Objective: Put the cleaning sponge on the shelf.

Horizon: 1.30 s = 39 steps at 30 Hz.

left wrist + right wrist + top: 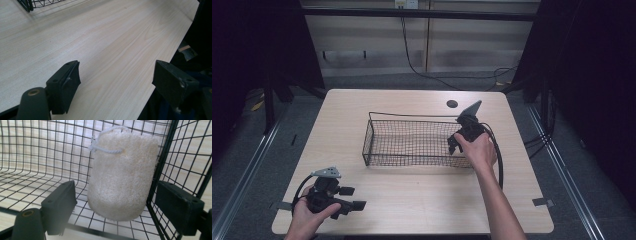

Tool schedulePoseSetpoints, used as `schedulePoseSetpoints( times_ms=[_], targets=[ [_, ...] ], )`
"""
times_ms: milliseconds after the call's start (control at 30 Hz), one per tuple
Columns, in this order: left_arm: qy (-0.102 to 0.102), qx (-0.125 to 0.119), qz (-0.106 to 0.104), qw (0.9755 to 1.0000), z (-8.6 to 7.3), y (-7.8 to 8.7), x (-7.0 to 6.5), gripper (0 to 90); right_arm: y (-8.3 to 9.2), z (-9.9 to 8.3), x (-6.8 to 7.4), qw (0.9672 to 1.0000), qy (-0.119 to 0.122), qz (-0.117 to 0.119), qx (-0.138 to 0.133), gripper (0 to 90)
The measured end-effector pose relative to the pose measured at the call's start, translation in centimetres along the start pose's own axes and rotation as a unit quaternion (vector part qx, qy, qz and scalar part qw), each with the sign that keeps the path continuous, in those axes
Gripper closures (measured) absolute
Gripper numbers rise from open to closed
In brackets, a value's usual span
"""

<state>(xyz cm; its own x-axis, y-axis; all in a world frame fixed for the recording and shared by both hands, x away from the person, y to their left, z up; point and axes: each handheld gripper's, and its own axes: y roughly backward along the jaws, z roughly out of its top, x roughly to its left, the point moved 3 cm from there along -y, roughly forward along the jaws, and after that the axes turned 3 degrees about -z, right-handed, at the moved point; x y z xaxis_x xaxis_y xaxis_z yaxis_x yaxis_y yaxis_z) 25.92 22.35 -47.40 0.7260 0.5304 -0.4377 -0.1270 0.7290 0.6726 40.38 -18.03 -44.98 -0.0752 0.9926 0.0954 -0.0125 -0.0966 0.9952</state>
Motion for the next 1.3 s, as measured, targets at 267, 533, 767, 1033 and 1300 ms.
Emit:
schedulePoseSetpoints(
  times_ms=[267,533,767,1033,1300],
  targets=[
    [0.001,0.001,-0.001,1.0000,0.0,0.0,0.0,21.5,0.9,-0.5,0.3,0.9993,0.023,0.027,-0.013,16.2],
    [0.000,0.002,0.001,1.0000,0.0,-0.1,0.0,21.5,1.6,-1.0,0.4,0.9981,0.041,0.036,-0.027,16.3],
    [0.000,0.001,0.000,1.0000,0.0,-0.1,0.0,21.5,2.4,-1.9,0.5,0.9962,0.061,0.051,-0.037,16.7],
    [0.000,0.001,0.003,1.0000,0.0,-0.1,0.0,21.5,3.8,-2.9,0.7,0.9913,0.083,0.066,-0.078,17.5],
    [0.002,0.001,0.000,1.0000,0.0,0.0,0.0,21.5,4.8,-4.0,1.4,0.9839,0.117,0.078,-0.111,20.3]
  ],
)
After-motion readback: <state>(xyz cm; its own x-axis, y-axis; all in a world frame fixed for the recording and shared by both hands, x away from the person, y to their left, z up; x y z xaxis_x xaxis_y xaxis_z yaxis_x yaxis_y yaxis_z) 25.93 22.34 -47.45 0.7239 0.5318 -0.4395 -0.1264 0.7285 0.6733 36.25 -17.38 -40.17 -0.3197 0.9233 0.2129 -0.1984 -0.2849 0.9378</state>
